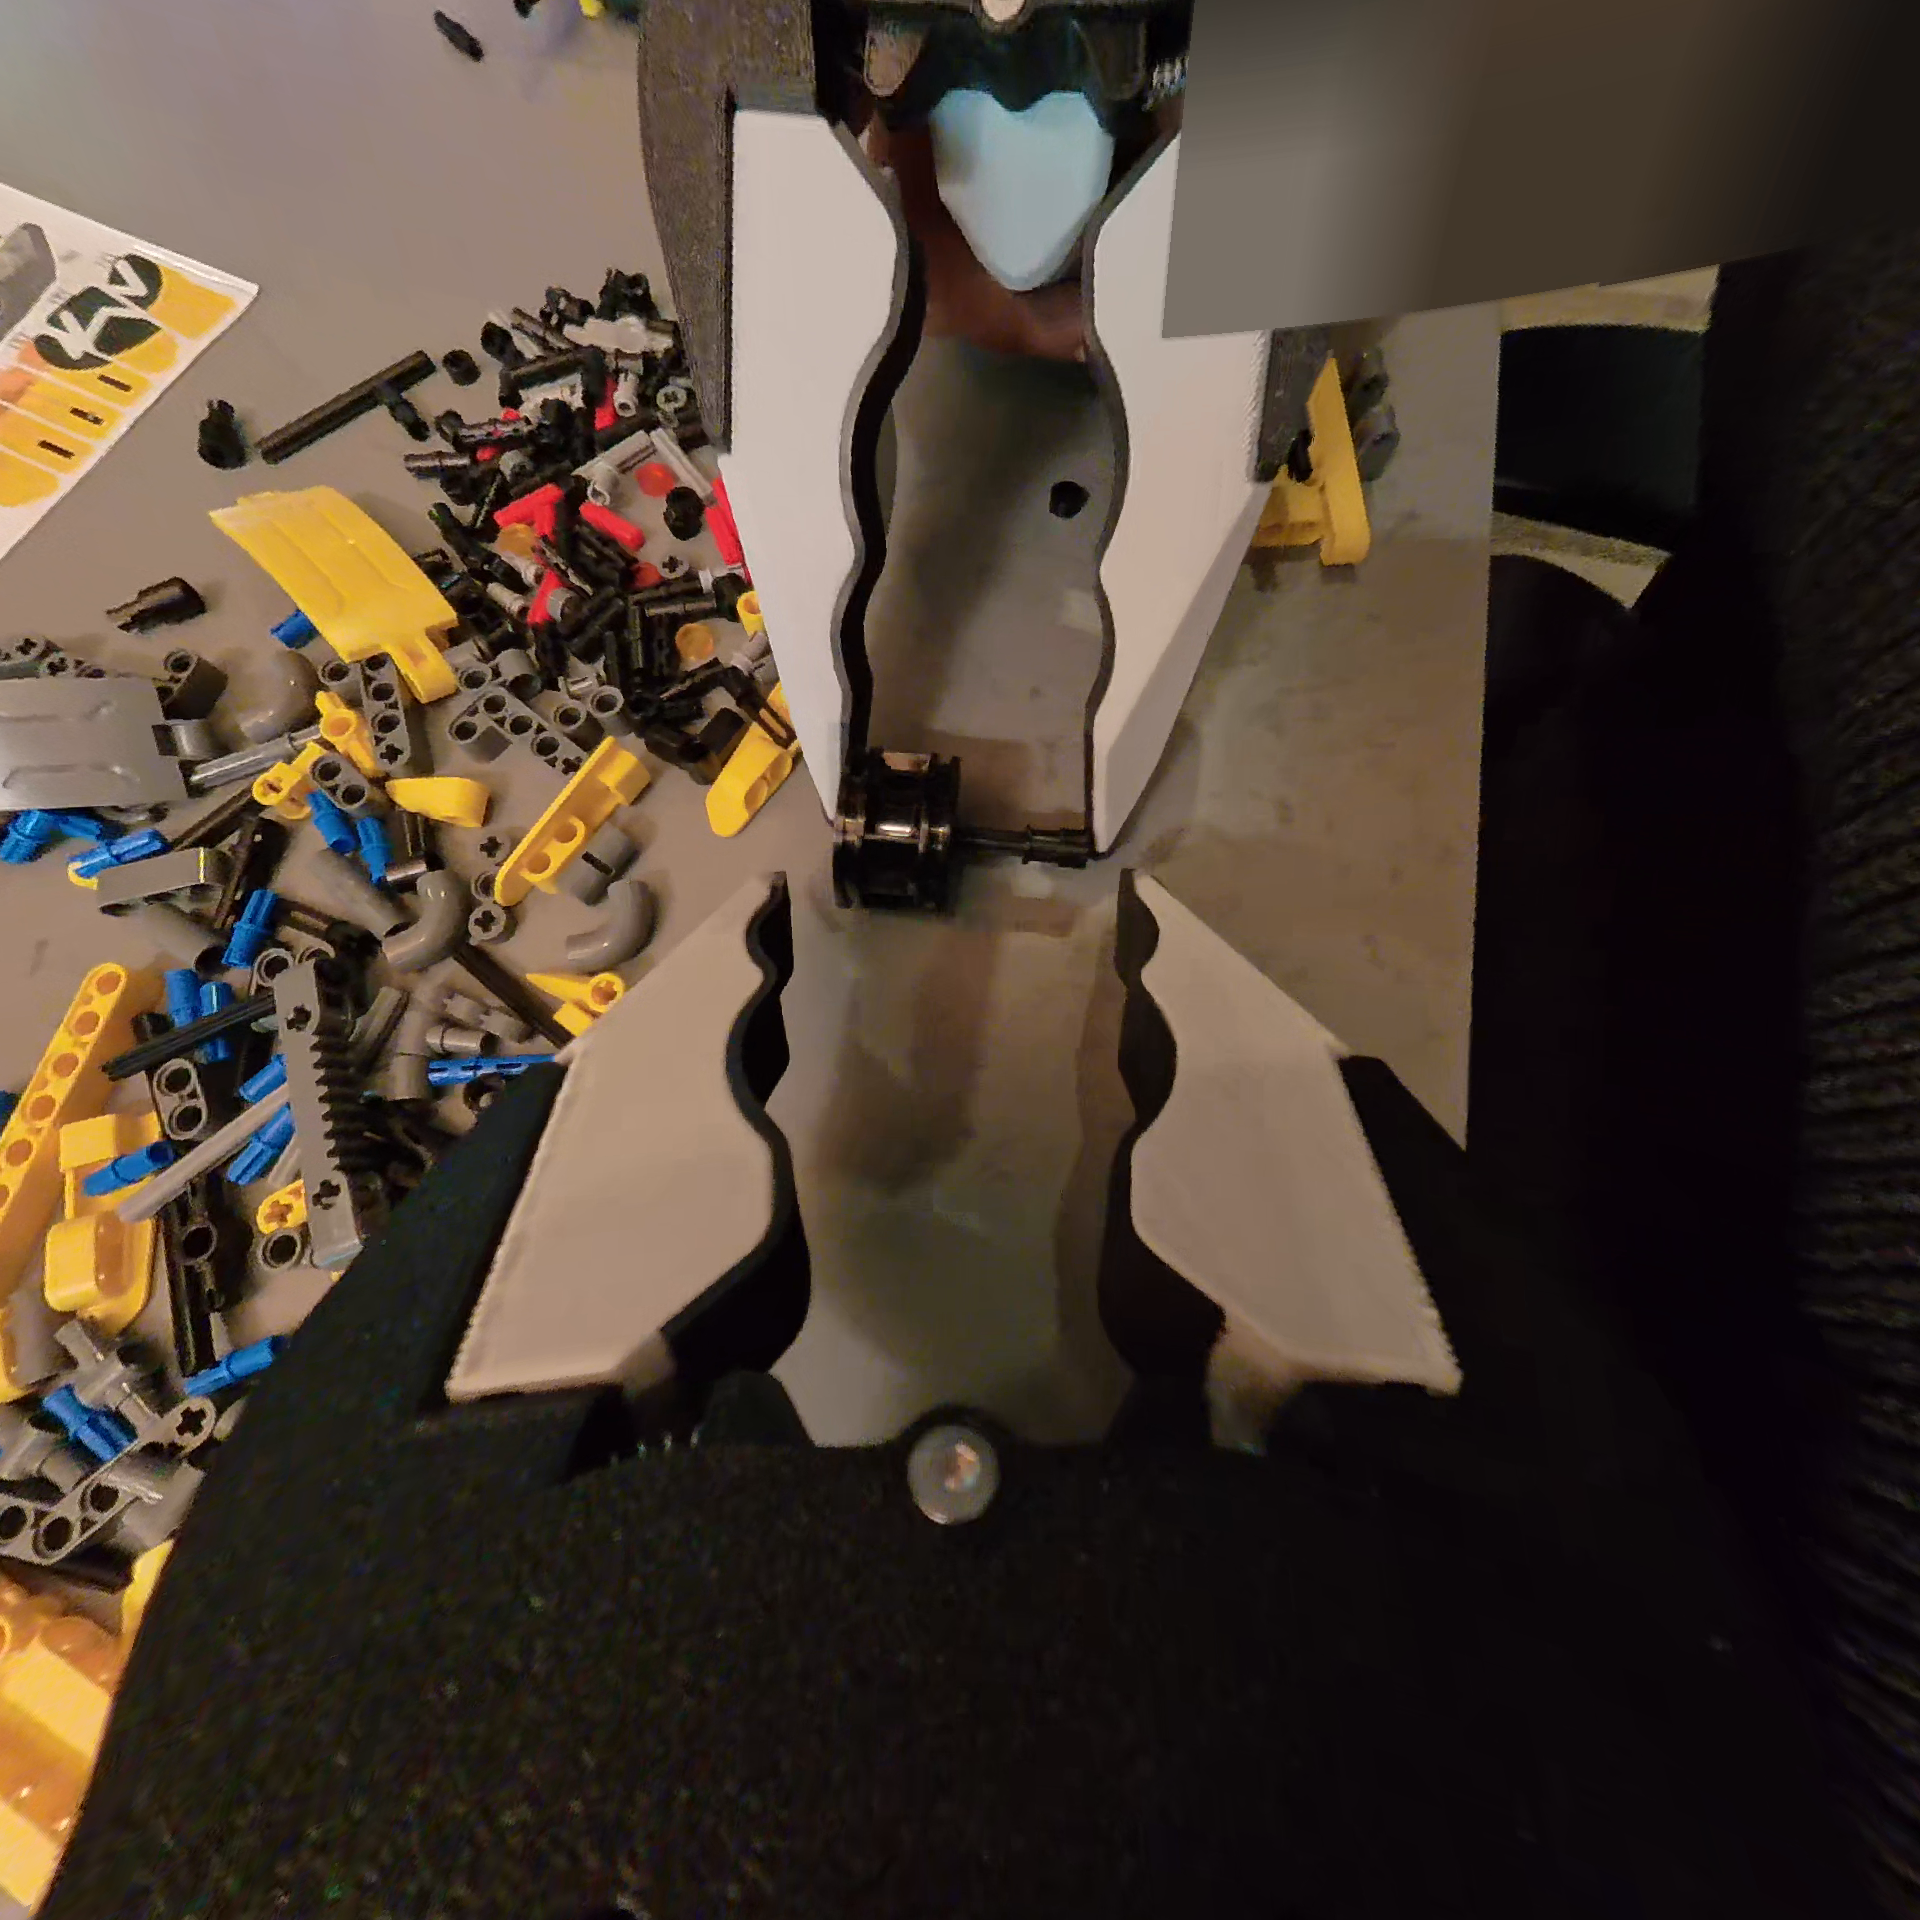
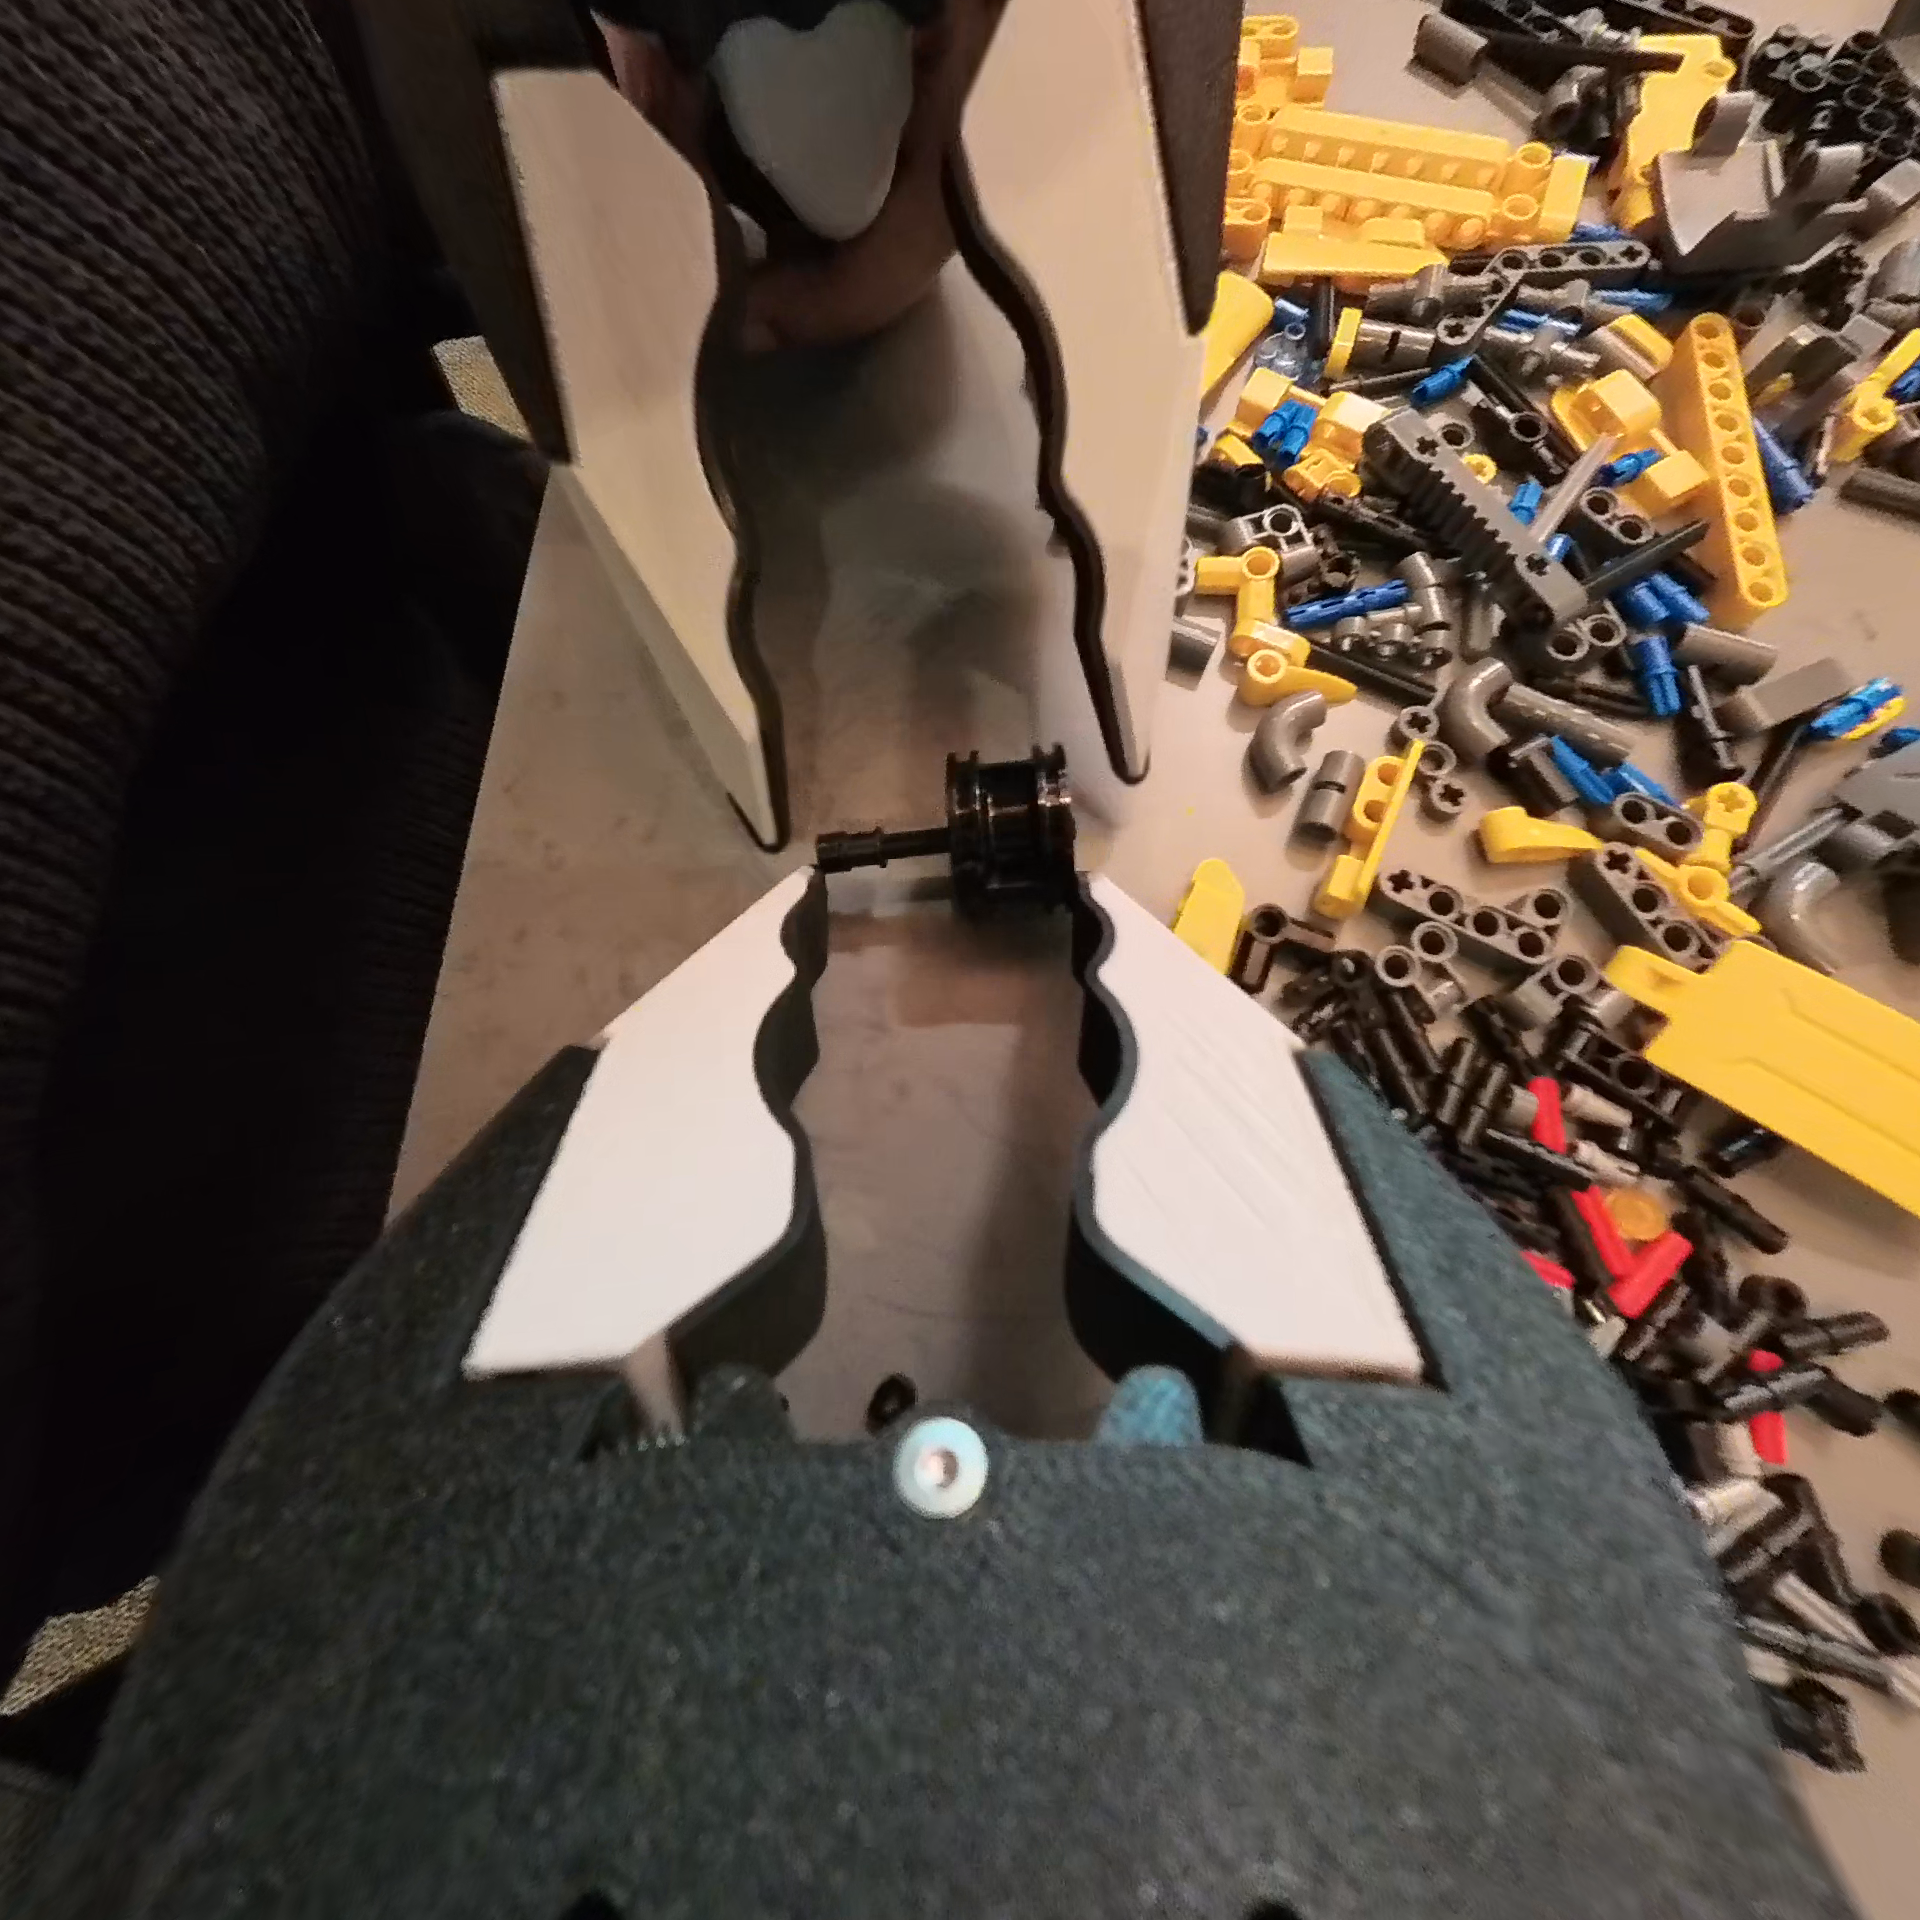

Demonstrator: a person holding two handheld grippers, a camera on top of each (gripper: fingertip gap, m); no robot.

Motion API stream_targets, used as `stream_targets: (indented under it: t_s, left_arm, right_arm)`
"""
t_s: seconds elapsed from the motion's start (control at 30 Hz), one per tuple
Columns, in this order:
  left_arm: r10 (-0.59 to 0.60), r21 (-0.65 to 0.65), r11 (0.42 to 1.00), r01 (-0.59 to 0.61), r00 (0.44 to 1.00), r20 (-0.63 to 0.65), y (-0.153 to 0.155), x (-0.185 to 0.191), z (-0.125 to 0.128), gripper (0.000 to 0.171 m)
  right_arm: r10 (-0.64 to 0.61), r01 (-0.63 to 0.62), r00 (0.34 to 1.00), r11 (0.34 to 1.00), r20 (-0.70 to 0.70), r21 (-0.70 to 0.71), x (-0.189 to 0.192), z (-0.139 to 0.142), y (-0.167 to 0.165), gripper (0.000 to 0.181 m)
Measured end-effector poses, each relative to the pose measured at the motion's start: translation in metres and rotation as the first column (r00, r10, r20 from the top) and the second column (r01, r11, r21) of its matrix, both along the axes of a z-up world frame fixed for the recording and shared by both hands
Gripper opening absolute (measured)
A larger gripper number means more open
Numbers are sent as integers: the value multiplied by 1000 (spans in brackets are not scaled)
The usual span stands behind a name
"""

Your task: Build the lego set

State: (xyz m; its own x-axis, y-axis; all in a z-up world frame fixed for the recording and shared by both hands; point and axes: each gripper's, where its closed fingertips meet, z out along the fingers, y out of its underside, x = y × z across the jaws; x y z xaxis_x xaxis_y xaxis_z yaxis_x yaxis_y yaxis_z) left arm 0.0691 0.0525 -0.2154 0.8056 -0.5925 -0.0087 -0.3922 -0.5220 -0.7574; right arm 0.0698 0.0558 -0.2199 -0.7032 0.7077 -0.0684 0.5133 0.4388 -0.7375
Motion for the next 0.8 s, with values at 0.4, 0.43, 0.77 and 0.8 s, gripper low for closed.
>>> stream_targets:
  t_s: [0.4, 0.43, 0.77, 0.8]
  left_arm:
    - [-19, -5, 1000, 19, 1000, 19, -1, 3, 1, 49]
    - [-19, -8, 1000, 19, 1000, 11, -1, 3, 0, 49]
    - [-43, 22, 999, 43, 999, 0, -1, 8, 3, 48]
    - [-40, 18, 999, 40, 999, 4, 0, 8, 3, 48]
  right_arm:
    - [11, -11, 1000, 1000, 5, 9, 1, -2, -2, 48]
    - [12, -12, 1000, 1000, 4, 12, 1, -2, -2, 48]
    - [5, -4, 1000, 999, -12, 43, 0, -3, 0, 27]
    - [2, 2, 999, 997, -40, 81, -2, -3, 5, 22]
